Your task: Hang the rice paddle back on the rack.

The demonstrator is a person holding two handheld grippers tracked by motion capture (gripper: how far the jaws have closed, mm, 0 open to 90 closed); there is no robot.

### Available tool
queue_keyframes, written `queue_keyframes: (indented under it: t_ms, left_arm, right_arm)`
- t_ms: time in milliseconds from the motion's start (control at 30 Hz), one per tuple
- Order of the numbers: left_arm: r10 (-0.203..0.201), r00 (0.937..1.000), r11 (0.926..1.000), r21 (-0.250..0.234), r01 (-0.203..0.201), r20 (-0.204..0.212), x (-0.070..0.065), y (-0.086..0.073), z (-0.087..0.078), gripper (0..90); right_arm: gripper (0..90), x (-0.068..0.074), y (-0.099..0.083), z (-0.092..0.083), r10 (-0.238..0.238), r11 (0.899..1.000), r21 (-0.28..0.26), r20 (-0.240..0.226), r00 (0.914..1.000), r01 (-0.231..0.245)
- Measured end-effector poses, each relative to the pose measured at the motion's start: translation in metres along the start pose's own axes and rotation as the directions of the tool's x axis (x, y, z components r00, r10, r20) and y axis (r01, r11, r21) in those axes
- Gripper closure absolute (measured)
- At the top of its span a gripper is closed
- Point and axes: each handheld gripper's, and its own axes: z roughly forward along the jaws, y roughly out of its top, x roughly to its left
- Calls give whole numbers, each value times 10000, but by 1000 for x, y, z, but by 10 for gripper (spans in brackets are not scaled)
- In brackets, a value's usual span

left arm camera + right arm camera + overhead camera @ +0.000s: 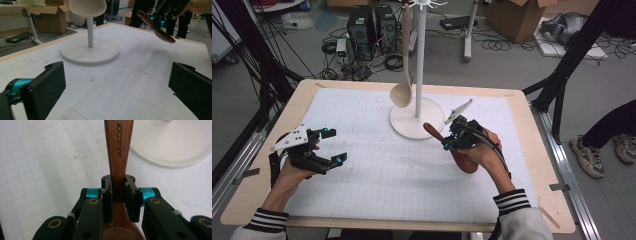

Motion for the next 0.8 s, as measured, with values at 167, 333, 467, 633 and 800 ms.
queue_keyframes:
  t_ms: [167, 333, 467, 633, 800]
  left_arm:
    - [31, 10000, 10000, -21, -31, -55, -3, 9, 3, 17]
    - [80, 10000, 10000, -51, -80, -11, -5, 18, 5, 17]
    - [131, 9999, 9999, -47, -131, 8, -7, 26, 7, 17]
    - [119, 9999, 9999, -80, -119, -50, -9, 36, 9, 17]
    - [203, 9998, 9997, -149, -203, -46, -11, 49, 13, 17]
  right_arm:
    - [792, 2, -1, -10, 97, 9957, -918, 46, 9999, -93]
    - [792, 4, -1, -18, 170, 9847, -1735, -25, 9999, -171]
    - [792, 6, -1, -23, 221, 9720, -2341, -3, 9998, -215]
    - [792, 8, 1, -27, 236, 9507, -3091, -52, 9997, -241]
    - [792, 11, 3, -30, 349, 9162, -3986, -245, 9991, -418]
